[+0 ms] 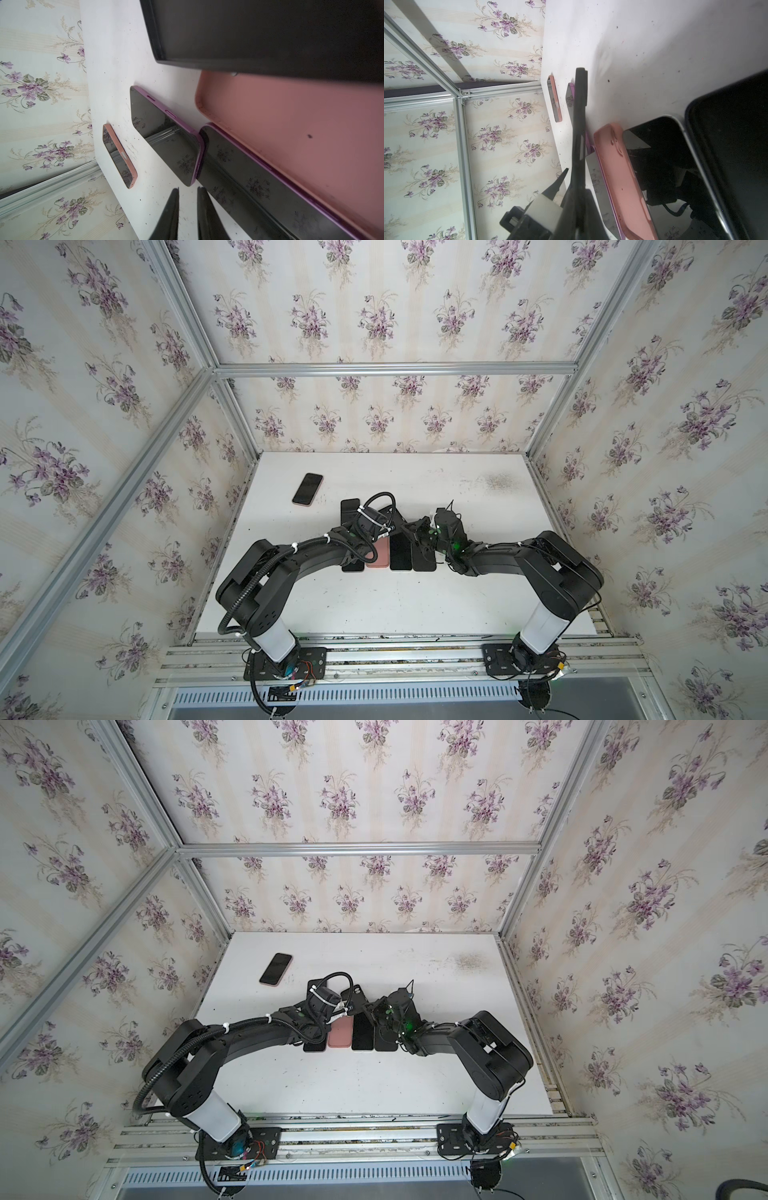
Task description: Take the phone out of the phone case
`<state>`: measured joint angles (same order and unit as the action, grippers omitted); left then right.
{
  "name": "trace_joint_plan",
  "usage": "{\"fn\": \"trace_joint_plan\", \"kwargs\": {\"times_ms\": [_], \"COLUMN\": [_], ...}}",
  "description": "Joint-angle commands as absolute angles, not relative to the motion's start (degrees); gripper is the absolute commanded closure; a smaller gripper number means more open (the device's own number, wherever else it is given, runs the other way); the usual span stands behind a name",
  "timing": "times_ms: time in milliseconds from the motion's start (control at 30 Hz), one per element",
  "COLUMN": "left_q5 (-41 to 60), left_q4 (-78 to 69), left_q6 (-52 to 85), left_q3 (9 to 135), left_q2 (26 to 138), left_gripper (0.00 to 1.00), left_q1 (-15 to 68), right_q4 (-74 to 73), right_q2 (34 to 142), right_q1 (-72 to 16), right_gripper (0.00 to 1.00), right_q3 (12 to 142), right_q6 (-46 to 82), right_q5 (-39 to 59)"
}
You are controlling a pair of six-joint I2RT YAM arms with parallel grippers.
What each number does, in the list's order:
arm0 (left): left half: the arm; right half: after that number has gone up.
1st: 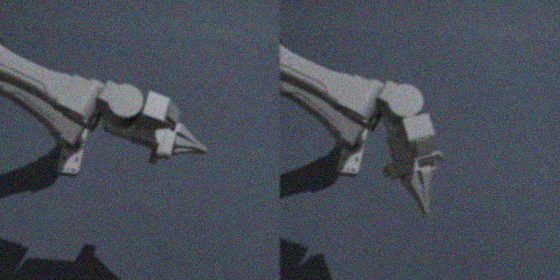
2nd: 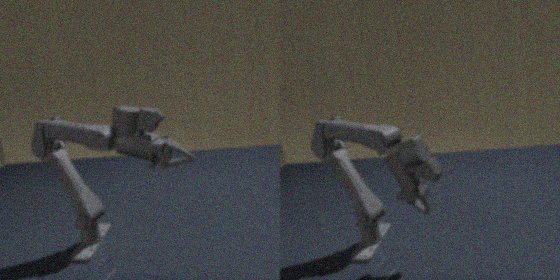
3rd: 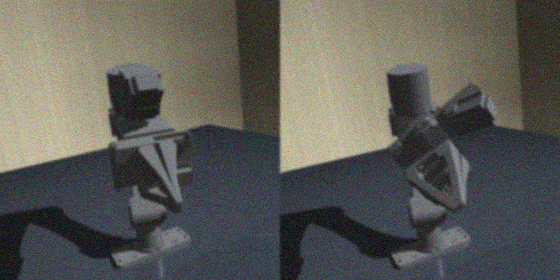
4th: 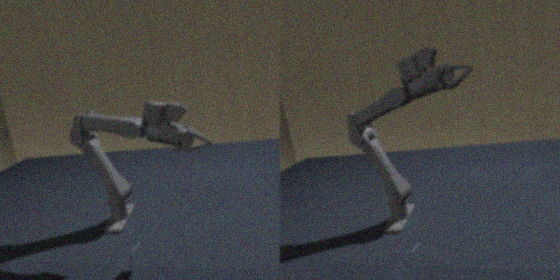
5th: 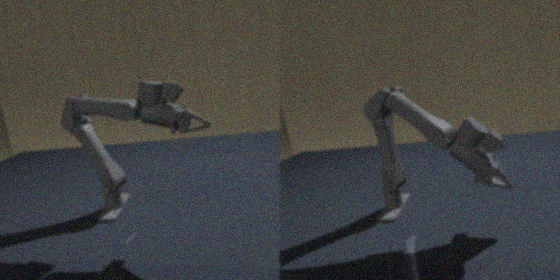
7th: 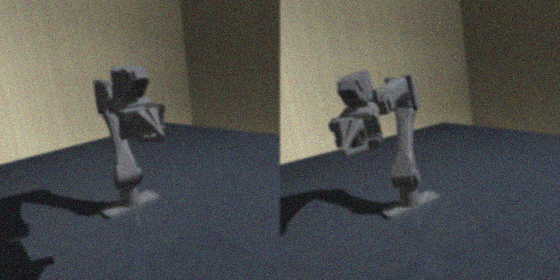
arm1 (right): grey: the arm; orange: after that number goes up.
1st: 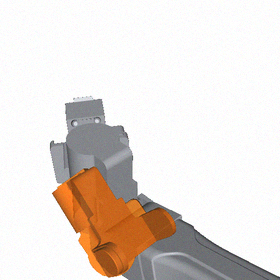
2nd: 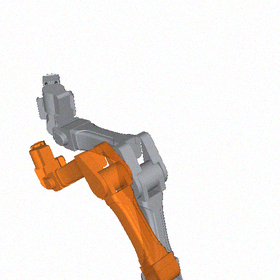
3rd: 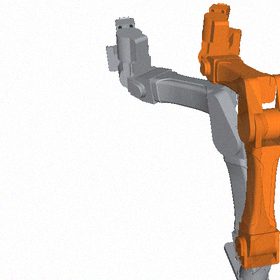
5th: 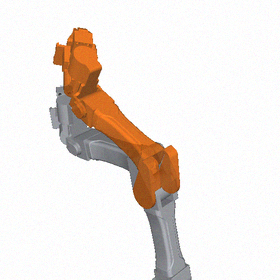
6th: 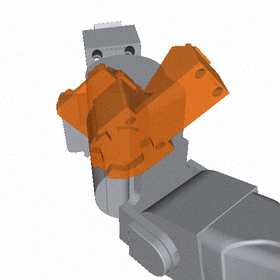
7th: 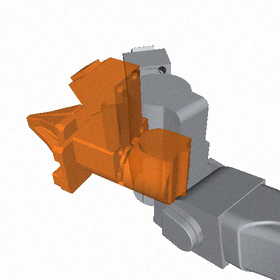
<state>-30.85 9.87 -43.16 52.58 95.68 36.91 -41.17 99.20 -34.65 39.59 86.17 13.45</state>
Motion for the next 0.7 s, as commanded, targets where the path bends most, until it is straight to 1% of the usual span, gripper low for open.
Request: {"fn": "trace_joint_plan", "kwargs": {"times_ms": [0, 133, 167, 233, 267, 400, 433, 567, 600, 667], "left_q5": [-33.8, -35.9, -35.3, -33.7, -32.8, -28.5, -27.7, -15.1, -11.5, -7.7], "left_q4": [7.8, 8.2, 8.7, 11.1, 12.8, 19.3, 20.2, 24.3, 24.3, 24.9], "left_q6": [-42.8, -39.1, -37.4, -33.4, -30.1, -16.5, -13.0, 1.5, 4.9, 12.1], "left_q3": [52.8, 54.0, 54.0, 54.8, 55.4, 57.4, 57.5, 55.8, 54.3, 51.0], "left_q2": [96.6, 95.8, 94.9, 93.2, 92.3, 88.3, 87.1, 79.8, 77.6, 73.9], "left_gripper": [0.81, 0.75, 0.72, 0.59, 0.54, 0.44, 0.39, 0.24, 0.21, 0.16], "left_q1": [37.1, 37.2, 37.2, 37.2, 37.1, 36.8, 36.4, 32.7, 31.5, 29.2], "right_q4": [-45.7, -47.0, -47.0, -47.0, -47.0, -44.1, -43.6, -43.0, -43.0, -42.9], "right_q2": [99.7, 100.1, 100.1, 99.8, 99.6, 99.6, 99.8, 101.7, 102.3, 103.1], "right_q1": [-34.5, -34.4, -34.4, -34.5, -34.5, -34.8, -35.0, -36.1, -36.4, -36.9], "right_gripper": [1.0, 1.0, 1.0, 1.0, 1.0, 1.0, 1.0, 1.0, 1.0, 1.0], "right_q3": [39.2, 39.1, 39.1, 38.7, 38.7, 40.7, 41.3, 43.6, 44.1, 45.0], "right_q6": [87.6, 87.7, 87.7, 87.6, 87.3, 84.6, 84.3, 83.7, 83.7, 83.7], "right_q5": [15.2, 15.7, 15.7, 14.9, 14.3, 12.6, 12.2, 9.8, 9.3, 8.7]}}
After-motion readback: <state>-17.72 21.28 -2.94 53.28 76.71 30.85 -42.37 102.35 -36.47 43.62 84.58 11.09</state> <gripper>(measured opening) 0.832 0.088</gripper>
